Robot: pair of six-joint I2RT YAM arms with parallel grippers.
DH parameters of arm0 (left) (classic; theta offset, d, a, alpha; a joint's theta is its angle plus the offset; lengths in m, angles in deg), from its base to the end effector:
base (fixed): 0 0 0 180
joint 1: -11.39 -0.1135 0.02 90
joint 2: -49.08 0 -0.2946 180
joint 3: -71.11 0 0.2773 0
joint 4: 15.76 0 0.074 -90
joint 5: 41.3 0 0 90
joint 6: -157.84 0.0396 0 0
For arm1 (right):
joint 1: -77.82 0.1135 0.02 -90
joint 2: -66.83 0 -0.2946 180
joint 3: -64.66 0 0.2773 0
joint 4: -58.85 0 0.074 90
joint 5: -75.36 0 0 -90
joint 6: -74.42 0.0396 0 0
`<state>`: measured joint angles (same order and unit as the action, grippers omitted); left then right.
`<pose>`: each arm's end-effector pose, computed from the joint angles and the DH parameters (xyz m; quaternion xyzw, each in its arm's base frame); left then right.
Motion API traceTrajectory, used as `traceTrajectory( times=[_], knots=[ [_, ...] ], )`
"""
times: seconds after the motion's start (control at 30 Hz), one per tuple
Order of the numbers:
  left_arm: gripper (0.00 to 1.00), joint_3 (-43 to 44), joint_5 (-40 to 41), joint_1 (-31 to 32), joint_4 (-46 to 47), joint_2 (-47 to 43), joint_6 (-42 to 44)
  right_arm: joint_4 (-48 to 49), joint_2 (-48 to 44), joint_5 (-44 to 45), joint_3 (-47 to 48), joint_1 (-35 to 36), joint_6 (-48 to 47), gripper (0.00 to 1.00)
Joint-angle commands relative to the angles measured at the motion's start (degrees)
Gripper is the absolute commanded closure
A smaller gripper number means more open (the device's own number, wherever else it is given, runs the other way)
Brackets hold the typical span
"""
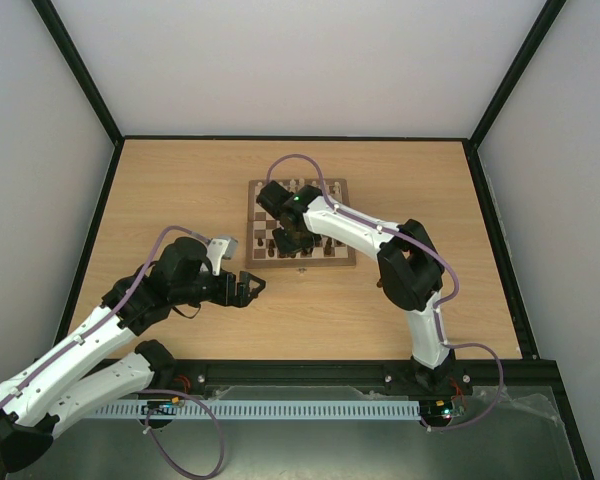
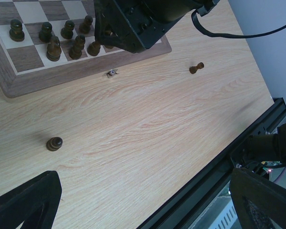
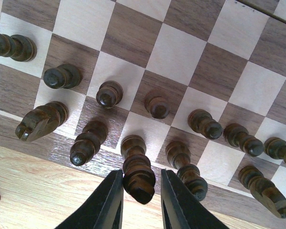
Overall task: Set up the chess pieces on the board
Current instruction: Place the chess piece on the chessboard.
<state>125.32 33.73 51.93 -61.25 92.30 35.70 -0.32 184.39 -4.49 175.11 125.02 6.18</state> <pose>0.1226 -0.1183 0.3045 0.1248 0.8706 -0.3664 0.3035 0.3292 0.3452 0.2369 -0.1969 0.9549 0.0445 0.2178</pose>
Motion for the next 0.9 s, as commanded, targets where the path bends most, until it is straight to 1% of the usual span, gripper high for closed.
traceTrajectory(
  times=[0.0,0.33,0.63,0.87],
  knots=[
    [0.01,0.96,-0.16,-0.28,-1.05,-0.08,-0.05,-4.04,0.30,1.12,1.72,-0.26,-0.53,0.73],
    [0.01,0.97,-0.16,-0.28,-0.95,0.02,-0.01,-4.81,0.17,1.97,2.05,-0.19,-0.50,0.71],
    [0.00,0.94,-0.16,-0.28,-0.99,0.01,-0.07,-3.19,-0.85,-1.70,2.07,-0.15,-1.32,0.70],
    [0.01,0.95,-0.11,-0.28,-1.02,-0.05,-0.18,-3.16,-2.29,-1.87,3.29,-0.16,-1.29,0.68]
  ],
)
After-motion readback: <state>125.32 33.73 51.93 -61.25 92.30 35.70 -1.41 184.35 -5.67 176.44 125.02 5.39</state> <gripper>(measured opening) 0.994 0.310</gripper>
